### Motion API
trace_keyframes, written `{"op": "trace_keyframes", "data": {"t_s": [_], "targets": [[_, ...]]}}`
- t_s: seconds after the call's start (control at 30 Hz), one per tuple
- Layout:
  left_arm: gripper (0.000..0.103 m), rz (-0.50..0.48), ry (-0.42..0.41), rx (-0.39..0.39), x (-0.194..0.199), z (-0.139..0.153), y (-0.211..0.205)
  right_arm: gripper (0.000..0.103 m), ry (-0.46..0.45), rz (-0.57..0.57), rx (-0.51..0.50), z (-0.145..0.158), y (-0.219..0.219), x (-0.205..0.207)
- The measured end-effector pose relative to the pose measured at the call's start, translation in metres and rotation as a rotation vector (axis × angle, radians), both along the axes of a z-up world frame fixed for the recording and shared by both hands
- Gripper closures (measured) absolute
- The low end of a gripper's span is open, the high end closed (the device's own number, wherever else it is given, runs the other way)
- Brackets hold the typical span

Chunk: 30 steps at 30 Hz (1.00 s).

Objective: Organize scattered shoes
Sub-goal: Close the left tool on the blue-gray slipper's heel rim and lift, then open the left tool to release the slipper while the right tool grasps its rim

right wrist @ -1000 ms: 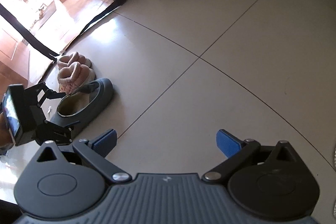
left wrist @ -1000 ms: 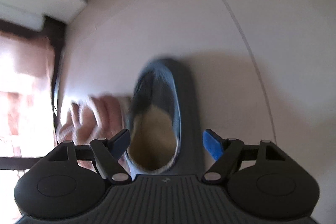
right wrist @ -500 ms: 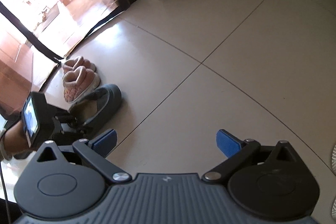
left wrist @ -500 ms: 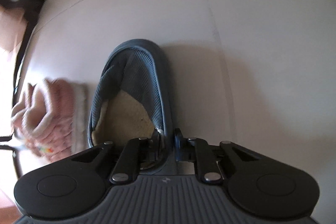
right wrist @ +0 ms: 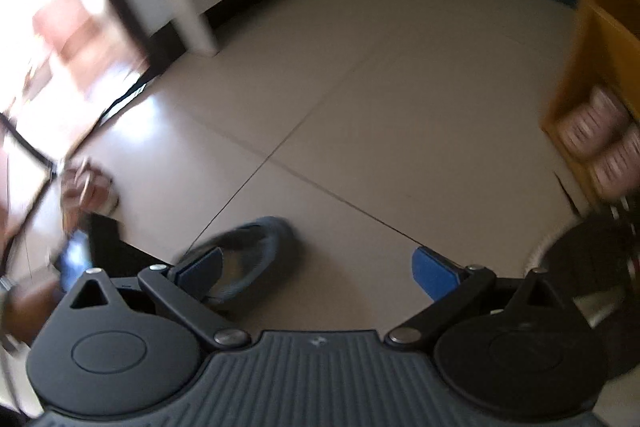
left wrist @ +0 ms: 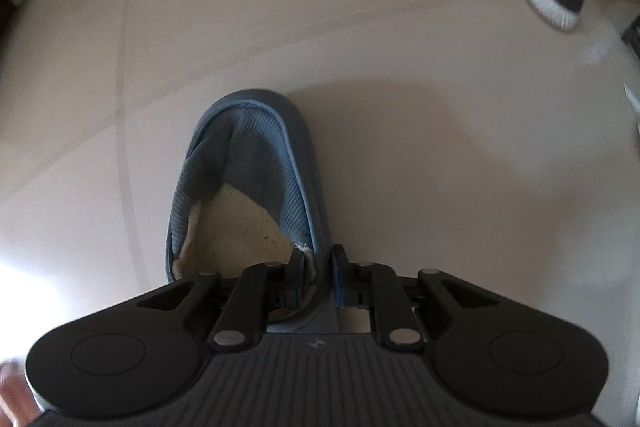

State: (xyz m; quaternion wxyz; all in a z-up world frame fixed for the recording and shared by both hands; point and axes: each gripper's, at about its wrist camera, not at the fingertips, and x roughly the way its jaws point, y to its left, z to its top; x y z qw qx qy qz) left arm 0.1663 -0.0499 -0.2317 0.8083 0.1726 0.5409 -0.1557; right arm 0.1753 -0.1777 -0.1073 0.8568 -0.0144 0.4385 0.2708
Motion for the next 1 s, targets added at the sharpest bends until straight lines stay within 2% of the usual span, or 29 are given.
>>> {"op": "trace_keyframes", "data": {"t_s": [0.2, 0.4, 0.5, 0.53, 0.57, 0.6, 0.63, 0.67, 0.77, 0.87, 0.93, 1.0], "targets": [[0.088, -0.016, -0.044, -0.030, 0.033, 0.000, -0.066, 0.002, -0.049, -0.117, 0.004, 0.005, -0.045, 0.010], [0.086, -0.087, -0.072, -0.084, 0.017, 0.008, -0.089, 0.002, -0.052, -0.201, 0.008, 0.005, -0.073, 0.021], [0.074, -0.091, -0.053, -0.140, 0.014, 0.015, -0.081, 0.002, -0.067, -0.213, 0.001, 0.004, -0.079, 0.022], [0.060, -0.097, -0.060, -0.165, 0.013, 0.019, -0.079, 0.002, -0.070, -0.220, 0.003, 0.003, -0.081, 0.022], [0.040, -0.108, -0.073, -0.194, 0.012, 0.025, -0.077, 0.003, -0.071, -0.223, 0.004, 0.002, -0.085, 0.021], [0.029, -0.119, -0.086, -0.223, 0.010, 0.030, -0.075, 0.003, -0.070, -0.227, 0.004, 0.001, -0.087, 0.021], [0.012, -0.129, -0.099, -0.251, 0.009, 0.036, -0.073, 0.003, -0.069, -0.229, 0.006, -0.001, -0.087, 0.022], [0.004, -0.140, -0.113, -0.262, 0.008, 0.041, -0.072, 0.002, -0.069, -0.231, 0.007, -0.001, -0.086, 0.023], [0.001, -0.165, -0.148, -0.259, 0.004, 0.055, -0.070, 0.002, -0.069, -0.239, 0.016, -0.004, -0.086, 0.024], [0.001, -0.138, -0.145, -0.161, -0.006, 0.061, -0.062, 0.002, -0.084, -0.215, 0.035, -0.008, -0.082, 0.021], [0.001, -0.090, -0.125, -0.108, -0.016, 0.061, -0.049, 0.002, -0.096, -0.142, 0.036, -0.017, -0.071, 0.017], [0.001, -0.037, -0.121, -0.112, -0.026, 0.061, -0.036, 0.002, -0.094, -0.078, 0.015, -0.026, -0.058, 0.015]]}}
